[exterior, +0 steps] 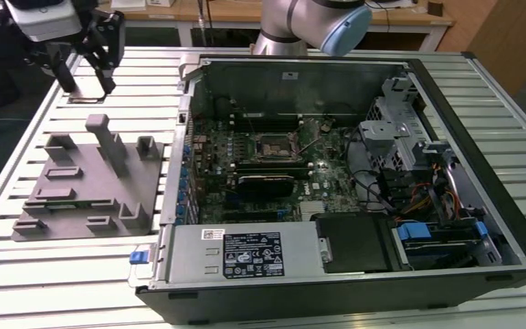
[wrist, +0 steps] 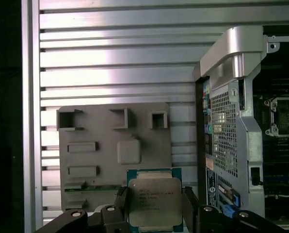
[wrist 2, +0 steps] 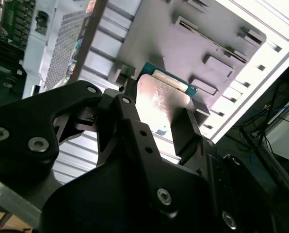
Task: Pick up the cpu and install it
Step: 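Pick up the cpu and move it towards the insertion slot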
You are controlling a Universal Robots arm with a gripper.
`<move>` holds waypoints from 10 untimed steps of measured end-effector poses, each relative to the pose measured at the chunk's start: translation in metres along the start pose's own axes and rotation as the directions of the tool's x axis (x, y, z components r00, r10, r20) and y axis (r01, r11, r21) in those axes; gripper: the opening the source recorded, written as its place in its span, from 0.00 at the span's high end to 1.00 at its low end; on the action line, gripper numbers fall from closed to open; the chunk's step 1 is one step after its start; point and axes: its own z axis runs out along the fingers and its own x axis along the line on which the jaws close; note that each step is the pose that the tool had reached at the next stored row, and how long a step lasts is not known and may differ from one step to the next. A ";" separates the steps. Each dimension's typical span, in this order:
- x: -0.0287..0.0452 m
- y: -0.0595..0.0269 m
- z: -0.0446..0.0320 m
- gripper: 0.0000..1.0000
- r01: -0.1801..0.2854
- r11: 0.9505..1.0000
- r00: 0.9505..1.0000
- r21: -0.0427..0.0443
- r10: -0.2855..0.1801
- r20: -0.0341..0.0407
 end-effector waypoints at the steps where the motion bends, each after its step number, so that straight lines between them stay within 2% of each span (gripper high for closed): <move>1: -0.0047 0.0002 0.0002 0.47 0.000 1.000 1.000 0.000 0.000 0.000; 10: -0.0453 0.0025 0.0009 0.47 0.000 1.000 1.000 0.000 0.000 -0.001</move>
